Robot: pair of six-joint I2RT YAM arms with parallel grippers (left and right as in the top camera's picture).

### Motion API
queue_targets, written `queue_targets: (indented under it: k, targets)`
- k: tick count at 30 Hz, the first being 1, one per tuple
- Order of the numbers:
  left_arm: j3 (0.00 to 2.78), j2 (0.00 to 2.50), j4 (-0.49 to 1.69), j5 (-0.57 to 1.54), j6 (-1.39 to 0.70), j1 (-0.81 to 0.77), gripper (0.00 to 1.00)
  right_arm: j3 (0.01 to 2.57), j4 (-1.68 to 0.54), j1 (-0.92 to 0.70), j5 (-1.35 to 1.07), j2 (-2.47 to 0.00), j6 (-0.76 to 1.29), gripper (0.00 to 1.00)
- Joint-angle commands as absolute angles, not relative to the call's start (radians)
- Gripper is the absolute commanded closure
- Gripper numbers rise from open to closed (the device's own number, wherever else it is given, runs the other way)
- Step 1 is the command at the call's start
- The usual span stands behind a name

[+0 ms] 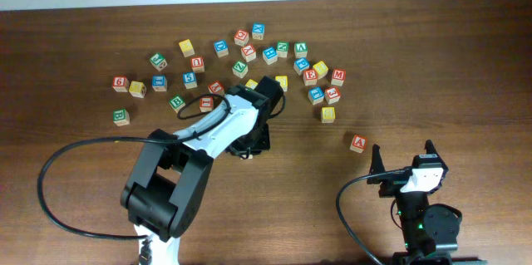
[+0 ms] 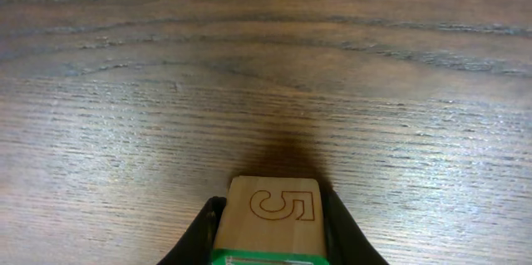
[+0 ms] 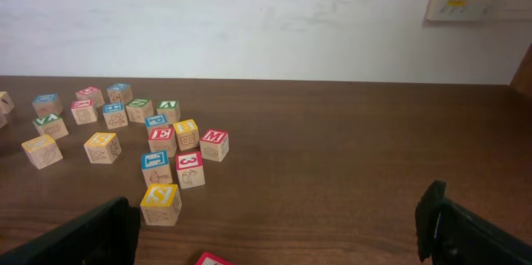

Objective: Spell out RSS

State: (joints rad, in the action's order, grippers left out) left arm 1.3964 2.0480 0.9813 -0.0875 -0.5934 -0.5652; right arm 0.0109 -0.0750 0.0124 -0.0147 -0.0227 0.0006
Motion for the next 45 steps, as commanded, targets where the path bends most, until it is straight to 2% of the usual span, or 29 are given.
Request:
queue_targets:
  k: [1,10,12,14,16,19,20,22,23,24,28,31,33,38,40,45]
  targets:
    - [1.378,2.048,0.980,-0.097,-0.543,-0.558,0.82,0.006,-0.081,0.014,-0.007,-0.017,0.008,0.02]
    - [1.378,2.048,0.954,-0.083,-0.522,-0.558,0.80,0.006,-0.081,0.014,-0.007,-0.017,0.008,0.02]
    - [1.378,2.048,0.955,-0.083,-0.522,-0.558,0.76,0.006,-0.081,0.014,-0.007,-0.017,0.008,0.02]
    - [1.378,2.048,0.955,-0.083,-0.522,-0.558,0.68,0.006,-0.081,0.014,-0.007,-0.017,0.008,0.02]
    - [1.378,2.048,0.955,-0.083,-0.522,-0.558,0.67,0.006,-0.081,0.014,-0.007,-0.017,0.008,0.02]
    - [1.378,2.048,0.955,-0.083,-0.521,-0.558,0.57,0.006,-0.081,0.014,-0.007,-0.017,0.008,0.02]
    - [1.378,2.048,0.955,-0.083,-0.522,-0.558,0.57,0.006,-0.081,0.014,-0.007,-0.017,0.008,0.02]
    - [1.379,2.048,0.953,-0.083,-0.522,-0.558,0.46,0.006,-0.081,0.014,-0.007,-0.017,0.008,0.02]
    - [1.391,2.048,0.957,-0.083,-0.522,-0.553,0.26,0.006,-0.081,0.014,-0.007,-0.017,0.008,0.02]
    - [1.430,2.047,0.987,-0.083,-0.522,-0.542,0.18,0.006,-0.081,0.014,-0.007,-0.017,0.008,0.02]
    - [1.692,2.047,1.157,-0.002,-0.521,-0.478,0.00,0.006,-0.081,0.014,-0.007,-0.017,0.008,0.02]
    - [1.989,2.047,1.403,-0.003,-0.521,-0.358,0.01,0.006,-0.081,0.014,-0.007,-0.017,0.008,0.02]
    - [2.115,2.047,1.540,-0.007,-0.522,-0.196,0.01,0.006,-0.081,0.014,-0.007,-0.017,0.008,0.02]
    - [2.093,2.048,1.615,-0.007,-0.522,0.139,0.01,0.006,-0.081,0.014,-0.007,-0.017,0.008,0.02]
    - [2.085,2.048,1.627,-0.007,-0.522,0.218,0.01,0.006,-0.081,0.014,-0.007,-0.017,0.008,0.02]
    - [2.061,2.048,1.636,-0.076,-0.522,0.279,0.01,0.006,-0.081,0.014,-0.007,-0.017,0.008,0.02]
